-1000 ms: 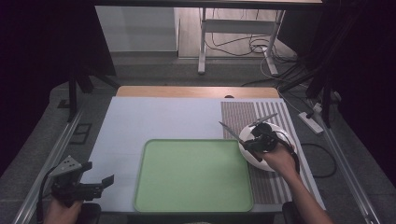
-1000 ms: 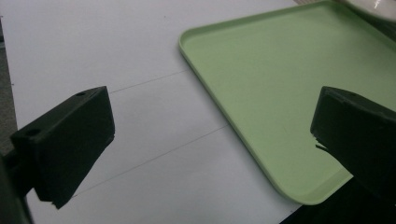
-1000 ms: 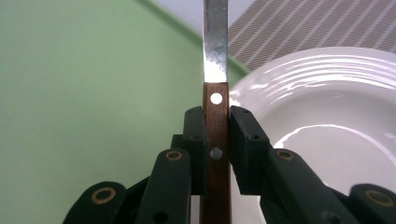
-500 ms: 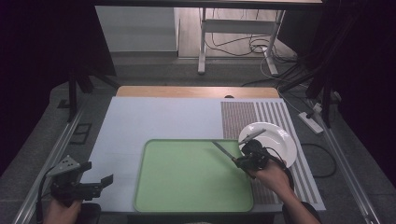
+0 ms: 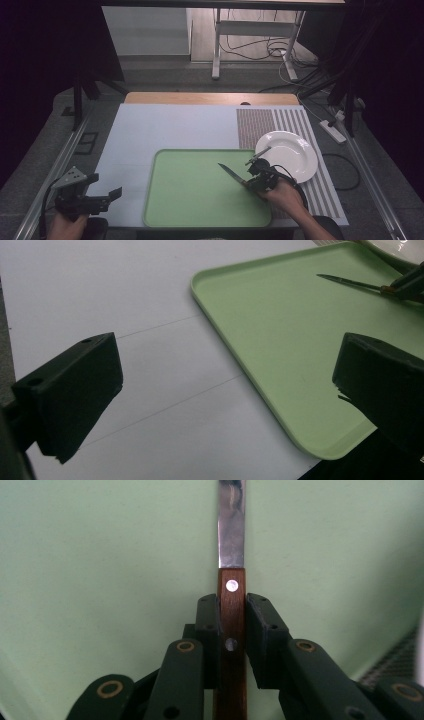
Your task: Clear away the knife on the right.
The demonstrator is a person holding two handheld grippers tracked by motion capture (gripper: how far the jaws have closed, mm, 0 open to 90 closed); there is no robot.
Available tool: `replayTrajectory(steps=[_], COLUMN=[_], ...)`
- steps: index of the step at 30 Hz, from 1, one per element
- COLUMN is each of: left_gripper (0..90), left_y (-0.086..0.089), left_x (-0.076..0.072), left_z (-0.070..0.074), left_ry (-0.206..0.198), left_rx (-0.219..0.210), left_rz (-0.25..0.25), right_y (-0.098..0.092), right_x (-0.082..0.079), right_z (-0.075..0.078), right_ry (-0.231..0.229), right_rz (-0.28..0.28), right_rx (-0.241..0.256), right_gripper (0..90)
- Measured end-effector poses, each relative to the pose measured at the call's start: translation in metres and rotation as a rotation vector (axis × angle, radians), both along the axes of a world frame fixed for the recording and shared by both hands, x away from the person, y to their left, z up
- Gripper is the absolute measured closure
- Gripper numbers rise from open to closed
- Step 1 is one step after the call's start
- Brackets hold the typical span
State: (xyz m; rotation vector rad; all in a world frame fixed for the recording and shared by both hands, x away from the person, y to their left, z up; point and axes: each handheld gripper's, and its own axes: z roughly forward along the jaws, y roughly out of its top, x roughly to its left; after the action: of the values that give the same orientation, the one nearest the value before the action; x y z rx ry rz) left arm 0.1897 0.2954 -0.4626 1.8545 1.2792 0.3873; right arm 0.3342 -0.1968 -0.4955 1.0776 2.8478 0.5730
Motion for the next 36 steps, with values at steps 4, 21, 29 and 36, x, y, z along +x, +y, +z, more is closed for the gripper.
replayTrajectory(steps=[4, 21, 29, 36], left_gripper=[0.0, 0.0, 0.0, 0.0], left_y=[0.000, -0.001, -0.003, -0.003], left_x=[0.000, 0.000, 0.000, 0.000], left_z=[0.000, 0.000, 0.000, 0.000], left_ry=[0.001, 0.006, 0.006, 0.006], left_rx=[0.004, 0.015, 0.031, 0.032], left_rz=[-0.001, -0.005, -0.009, -0.009], right_y=[0.004, 0.051, 0.037, 0.027], right_x=[-0.001, 0.007, 0.014, 0.016], right_z=[-0.001, -0.004, -0.004, -0.004], right_ry=[0.012, -0.053, -0.046, -0.036], right_rz=[0.032, 0.259, 0.211, 0.178], right_rx=[-0.023, -0.075, -0.060, -0.057], right_gripper=[67.2, 90.0, 90.0, 90.0])
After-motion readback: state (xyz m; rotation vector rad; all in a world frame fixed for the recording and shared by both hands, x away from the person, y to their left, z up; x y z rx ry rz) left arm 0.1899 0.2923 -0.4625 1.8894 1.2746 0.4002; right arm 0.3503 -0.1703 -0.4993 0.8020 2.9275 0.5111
